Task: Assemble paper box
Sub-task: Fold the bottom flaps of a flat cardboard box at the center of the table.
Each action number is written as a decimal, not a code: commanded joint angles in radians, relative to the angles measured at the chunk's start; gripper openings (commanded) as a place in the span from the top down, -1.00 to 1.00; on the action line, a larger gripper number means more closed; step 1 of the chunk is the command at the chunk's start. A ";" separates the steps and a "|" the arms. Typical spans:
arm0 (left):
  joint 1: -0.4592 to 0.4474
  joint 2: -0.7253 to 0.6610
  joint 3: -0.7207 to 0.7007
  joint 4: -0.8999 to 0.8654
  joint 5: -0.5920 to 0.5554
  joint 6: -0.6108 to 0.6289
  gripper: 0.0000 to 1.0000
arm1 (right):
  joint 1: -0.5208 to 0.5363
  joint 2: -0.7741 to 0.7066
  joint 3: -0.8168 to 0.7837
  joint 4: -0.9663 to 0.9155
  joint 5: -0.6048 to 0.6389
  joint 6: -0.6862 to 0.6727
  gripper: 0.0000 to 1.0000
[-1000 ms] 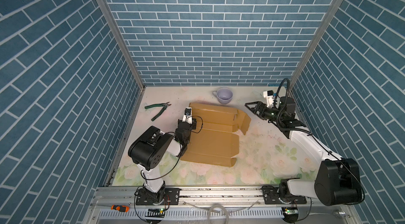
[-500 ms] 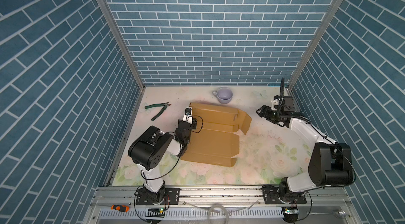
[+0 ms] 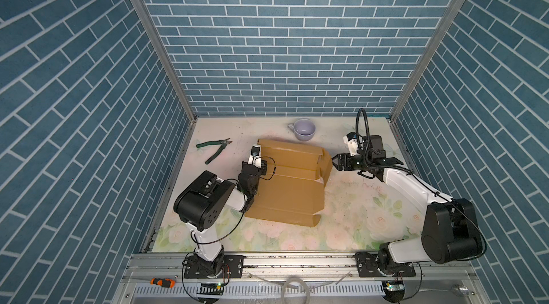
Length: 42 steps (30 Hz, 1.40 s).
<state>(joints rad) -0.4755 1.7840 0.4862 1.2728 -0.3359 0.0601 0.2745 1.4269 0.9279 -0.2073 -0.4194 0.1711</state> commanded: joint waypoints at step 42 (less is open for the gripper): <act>0.002 -0.011 0.043 -0.062 0.054 -0.047 1.00 | 0.207 0.166 -0.106 0.591 0.235 -0.005 -0.03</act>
<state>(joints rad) -0.4725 1.7836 0.5095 1.2255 -0.3157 0.0422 0.4767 1.5692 0.8452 0.2897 -0.2253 0.1532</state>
